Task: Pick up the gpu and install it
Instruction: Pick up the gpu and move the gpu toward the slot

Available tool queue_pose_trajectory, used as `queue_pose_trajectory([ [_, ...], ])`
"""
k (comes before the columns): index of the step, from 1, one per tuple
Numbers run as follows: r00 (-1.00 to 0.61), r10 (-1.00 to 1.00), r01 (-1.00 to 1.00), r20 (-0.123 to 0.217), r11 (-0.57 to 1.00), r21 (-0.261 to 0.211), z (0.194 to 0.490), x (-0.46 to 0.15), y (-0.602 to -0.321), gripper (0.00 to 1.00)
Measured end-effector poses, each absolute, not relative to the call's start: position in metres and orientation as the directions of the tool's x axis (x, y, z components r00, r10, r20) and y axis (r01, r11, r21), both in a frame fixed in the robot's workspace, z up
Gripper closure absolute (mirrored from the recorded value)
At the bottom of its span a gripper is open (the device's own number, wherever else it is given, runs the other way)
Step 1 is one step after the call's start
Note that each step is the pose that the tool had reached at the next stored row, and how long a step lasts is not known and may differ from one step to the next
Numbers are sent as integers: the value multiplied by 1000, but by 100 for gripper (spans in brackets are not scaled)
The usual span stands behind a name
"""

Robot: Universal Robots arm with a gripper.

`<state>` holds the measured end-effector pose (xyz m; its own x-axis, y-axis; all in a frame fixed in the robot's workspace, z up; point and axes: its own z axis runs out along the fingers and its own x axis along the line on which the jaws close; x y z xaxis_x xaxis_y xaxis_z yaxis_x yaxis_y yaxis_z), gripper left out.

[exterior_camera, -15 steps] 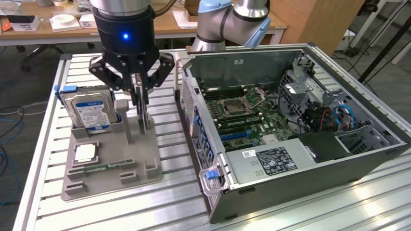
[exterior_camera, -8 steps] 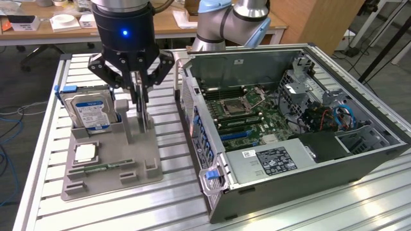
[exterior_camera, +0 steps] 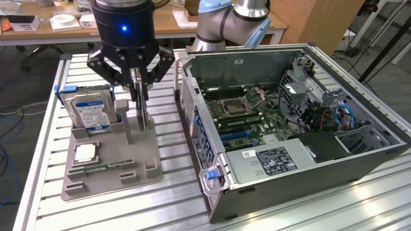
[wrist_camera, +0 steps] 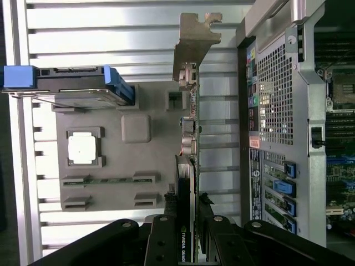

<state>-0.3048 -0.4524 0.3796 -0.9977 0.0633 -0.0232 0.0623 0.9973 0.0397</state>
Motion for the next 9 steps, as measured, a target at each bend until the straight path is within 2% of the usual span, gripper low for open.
queue_pose_trajectory([
  [9,-998,63,62,-23,997,40,385,-305,-452,74],
])
